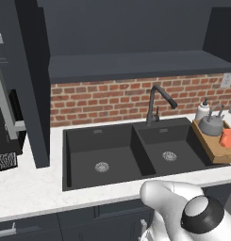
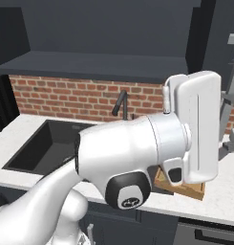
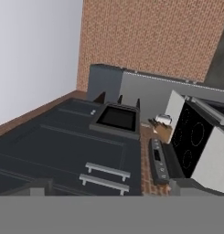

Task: Pick the kettle from the counter and place it on the tray. Then pick the mug from the cabinet and place it on the tray. Then close the cabinet doors.

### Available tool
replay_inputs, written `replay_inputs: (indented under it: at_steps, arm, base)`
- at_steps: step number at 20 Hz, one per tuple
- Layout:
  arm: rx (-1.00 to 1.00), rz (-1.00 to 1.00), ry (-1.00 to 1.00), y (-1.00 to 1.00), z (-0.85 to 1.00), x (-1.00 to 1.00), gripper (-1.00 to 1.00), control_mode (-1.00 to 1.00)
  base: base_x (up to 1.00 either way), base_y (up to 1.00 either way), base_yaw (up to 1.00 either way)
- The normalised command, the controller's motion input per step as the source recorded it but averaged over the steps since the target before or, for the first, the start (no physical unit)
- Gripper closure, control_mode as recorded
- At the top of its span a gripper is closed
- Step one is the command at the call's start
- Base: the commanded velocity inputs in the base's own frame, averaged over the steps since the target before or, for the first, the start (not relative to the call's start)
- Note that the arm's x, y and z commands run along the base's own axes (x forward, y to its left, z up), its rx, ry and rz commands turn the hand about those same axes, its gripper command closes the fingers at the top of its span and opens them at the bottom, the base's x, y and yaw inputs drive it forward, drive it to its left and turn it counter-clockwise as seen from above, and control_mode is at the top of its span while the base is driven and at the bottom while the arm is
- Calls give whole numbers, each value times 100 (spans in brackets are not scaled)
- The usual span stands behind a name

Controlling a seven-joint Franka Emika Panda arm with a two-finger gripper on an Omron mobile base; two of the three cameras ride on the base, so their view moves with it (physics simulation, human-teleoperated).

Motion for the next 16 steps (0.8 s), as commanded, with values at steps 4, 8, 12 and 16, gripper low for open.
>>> replay_inputs:
  at_steps: [4,8,12,16]
  arm:
    - [0,3,4,0,7,25,-100,-100]
    - [0,4,7,1,6,21,-100,-100]
    - [0,6,8,0,9,22,-100,-100]
    - [0,8,12,15,4,15,-100,-100]
  base:
    - [0,0,0]
    - [0,0,0]
    - [0,0,0]
    - [0,0,0]
